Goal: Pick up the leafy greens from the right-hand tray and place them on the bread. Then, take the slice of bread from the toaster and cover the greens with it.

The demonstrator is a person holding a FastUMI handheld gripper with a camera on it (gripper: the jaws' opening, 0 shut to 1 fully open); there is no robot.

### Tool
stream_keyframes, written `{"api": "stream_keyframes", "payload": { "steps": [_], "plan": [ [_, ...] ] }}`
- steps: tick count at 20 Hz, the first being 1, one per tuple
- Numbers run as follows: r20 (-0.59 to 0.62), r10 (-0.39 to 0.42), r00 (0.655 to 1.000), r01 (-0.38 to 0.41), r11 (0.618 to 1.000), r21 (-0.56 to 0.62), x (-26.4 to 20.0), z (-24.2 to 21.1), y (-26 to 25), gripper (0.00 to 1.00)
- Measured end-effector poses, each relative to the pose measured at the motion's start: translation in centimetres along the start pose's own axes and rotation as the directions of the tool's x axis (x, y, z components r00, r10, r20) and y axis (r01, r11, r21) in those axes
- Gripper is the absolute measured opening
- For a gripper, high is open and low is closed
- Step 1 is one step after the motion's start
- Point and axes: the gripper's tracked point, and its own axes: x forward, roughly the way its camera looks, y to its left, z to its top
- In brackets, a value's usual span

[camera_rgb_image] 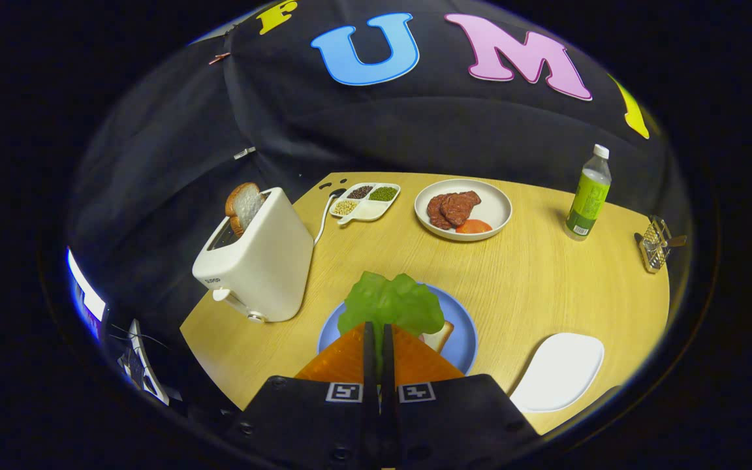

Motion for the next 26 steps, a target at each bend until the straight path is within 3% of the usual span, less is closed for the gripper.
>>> {"api": "stream_keyframes", "payload": {
  "steps": [12, 18, 21, 23, 26],
  "plan": [
    [-0.057, -0.084, 0.995, 0.081, 0.995, -0.053, 3.8, -3.1, -1.7, 0.1],
    [-0.057, -0.118, 0.991, 0.116, 0.992, -0.046, 3.6, -3.0, -2.1, 0.39],
    [-0.052, -0.103, 0.993, 0.102, 0.994, -0.031, 3.0, -2.5, -1.4, 0.9],
    [-0.046, -0.103, 0.994, 0.101, 0.994, -0.046, 2.6, -2.1, -1.3, 0.9],
    [0.002, -0.097, 0.995, 0.097, 0.992, -0.082, 1.3, -0.2, -0.2, 1.0]
  ]
}}
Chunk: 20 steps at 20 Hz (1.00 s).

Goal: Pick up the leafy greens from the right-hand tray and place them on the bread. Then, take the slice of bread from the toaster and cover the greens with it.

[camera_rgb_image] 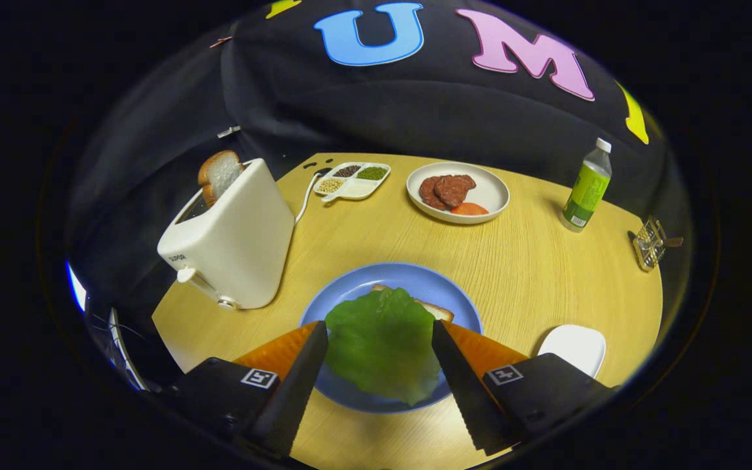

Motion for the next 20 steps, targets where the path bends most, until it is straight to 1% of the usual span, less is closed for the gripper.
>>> {"api": "stream_keyframes", "payload": {
  "steps": [4, 8, 12, 16, 20],
  "plan": [
    [0.104, 0.02, 0.994, -0.016, 0.999, -0.039, -2.4, 4.5, 1.5, 0.99],
    [0.187, 0.064, 0.98, -0.049, 0.995, -0.084, -5.1, 9.4, 4.1, 0.99],
    [0.258, 0.099, 0.961, -0.061, 0.986, -0.154, -6.8, 14.2, 6.7, 0.99],
    [0.285, 0.157, 0.946, -0.11, 0.979, -0.174, -6.2, 17.4, 10.7, 0.99],
    [0.252, 0.203, 0.946, -0.156, 0.968, -0.195, -3.9, 18.3, 14.4, 0.99]
  ]
}}
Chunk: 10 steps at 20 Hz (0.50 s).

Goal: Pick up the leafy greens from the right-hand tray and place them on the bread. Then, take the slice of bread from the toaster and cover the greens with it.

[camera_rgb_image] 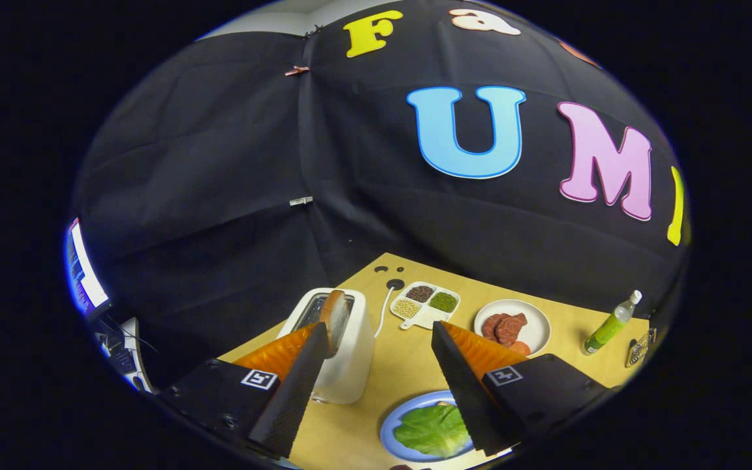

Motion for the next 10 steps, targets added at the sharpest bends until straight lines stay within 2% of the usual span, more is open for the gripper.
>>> {"api": "stream_keyframes", "payload": {
  "steps": [5, 10],
  "plan": [
    [-0.029, 0.048, 0.998, -0.05, 0.997, -0.059, 4.4, 0.0, 3.5, 0.99],
    [-0.106, 0.065, 0.992, -0.072, 0.995, -0.068, 9.3, -2.3, 5.2, 1.0]
  ]
}}
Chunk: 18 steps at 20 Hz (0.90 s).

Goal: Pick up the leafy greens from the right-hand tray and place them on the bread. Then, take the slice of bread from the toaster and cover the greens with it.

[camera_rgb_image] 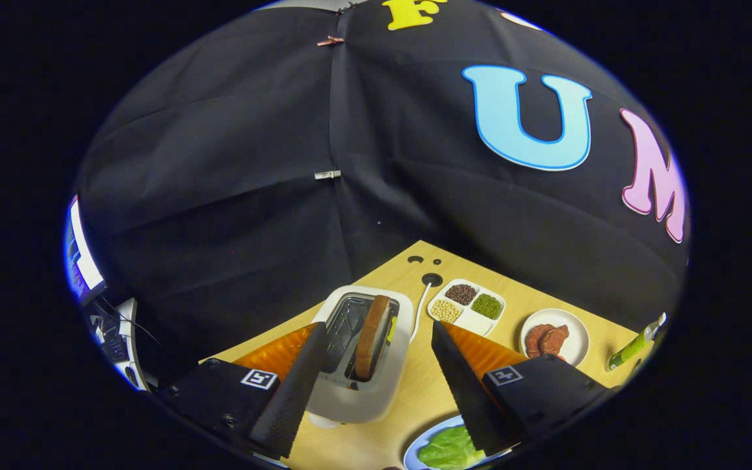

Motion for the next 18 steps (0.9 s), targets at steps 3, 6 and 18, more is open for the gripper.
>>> {"api": "stream_keyframes", "payload": {
  "steps": [3, 6, 18],
  "plan": [
    [-0.025, -0.02, 0.999, 0.02, 1.0, -0.007, 2.3, -0.3, -0.1, 0.99],
    [-0.06, -0.037, 0.998, 0.037, 0.999, -0.002, 4.1, -0.9, 0.0, 0.99],
    [-0.164, -0.093, 0.982, 0.092, 0.996, -0.008, 6.3, -3.3, 0.0, 0.31]
  ]
}}
